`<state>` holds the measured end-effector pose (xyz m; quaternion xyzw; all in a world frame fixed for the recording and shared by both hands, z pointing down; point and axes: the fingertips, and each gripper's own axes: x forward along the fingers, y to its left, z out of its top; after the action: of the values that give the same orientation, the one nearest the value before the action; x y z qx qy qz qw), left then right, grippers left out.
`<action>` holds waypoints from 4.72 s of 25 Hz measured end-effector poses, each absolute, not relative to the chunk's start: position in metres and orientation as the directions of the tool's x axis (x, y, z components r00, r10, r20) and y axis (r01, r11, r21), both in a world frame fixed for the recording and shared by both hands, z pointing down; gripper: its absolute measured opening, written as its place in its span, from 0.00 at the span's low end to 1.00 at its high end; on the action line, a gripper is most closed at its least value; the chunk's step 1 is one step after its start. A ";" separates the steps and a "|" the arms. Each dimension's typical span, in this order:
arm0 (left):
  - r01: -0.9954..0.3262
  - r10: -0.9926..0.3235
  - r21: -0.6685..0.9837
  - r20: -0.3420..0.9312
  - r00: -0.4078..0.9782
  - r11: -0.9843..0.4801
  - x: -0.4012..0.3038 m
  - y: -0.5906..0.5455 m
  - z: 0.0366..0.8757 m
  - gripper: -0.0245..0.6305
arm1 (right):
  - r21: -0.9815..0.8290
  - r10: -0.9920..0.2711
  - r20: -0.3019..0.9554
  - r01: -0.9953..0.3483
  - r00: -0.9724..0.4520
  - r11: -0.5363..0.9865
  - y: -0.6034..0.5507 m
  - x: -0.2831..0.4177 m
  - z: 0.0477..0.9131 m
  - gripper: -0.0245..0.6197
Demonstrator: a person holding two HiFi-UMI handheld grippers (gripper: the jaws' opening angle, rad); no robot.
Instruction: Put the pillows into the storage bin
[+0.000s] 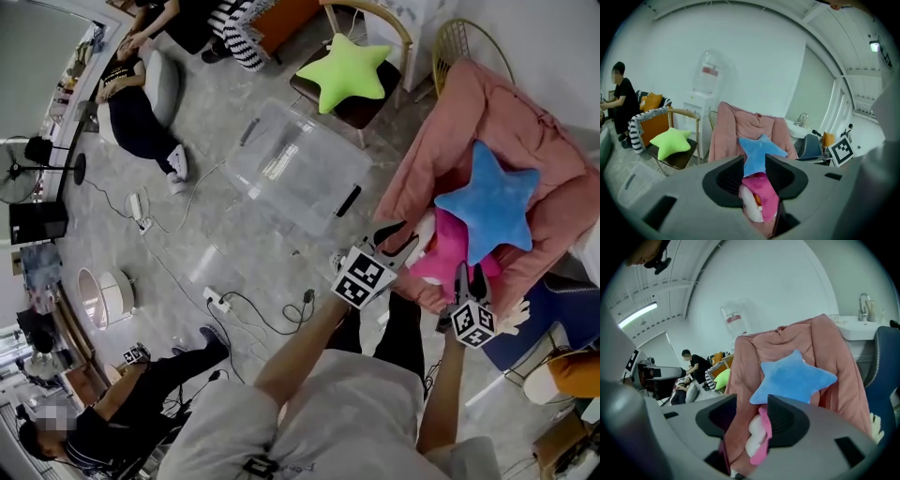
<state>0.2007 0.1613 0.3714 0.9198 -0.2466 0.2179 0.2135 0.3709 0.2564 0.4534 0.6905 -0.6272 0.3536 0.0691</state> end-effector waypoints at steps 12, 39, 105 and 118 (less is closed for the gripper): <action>-0.558 -0.337 0.271 0.569 0.750 -0.784 0.307 0.115 0.420 0.24 | -0.393 -0.806 0.586 -0.899 -0.082 -0.194 0.207 0.481 0.480 0.40; -0.181 0.020 0.307 0.553 0.833 -0.934 0.423 0.111 0.578 0.61 | -0.656 -0.797 0.537 -0.731 -0.277 -0.187 0.185 0.521 0.571 0.91; -0.737 -0.487 0.655 0.596 0.639 -0.165 -0.226 0.064 0.681 0.51 | -0.558 -0.319 0.772 -0.826 -0.550 0.075 0.025 -0.074 0.687 0.55; -0.770 -0.470 0.592 0.624 0.625 -0.239 -0.280 0.062 0.662 0.51 | -0.326 -0.123 0.935 -0.943 -0.333 0.070 0.034 -0.041 0.808 0.55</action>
<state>-0.2800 0.0616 0.6616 0.7704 -0.4023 0.1607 0.4678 -0.0410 0.0338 0.8080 0.4291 -0.6211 0.5298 0.3866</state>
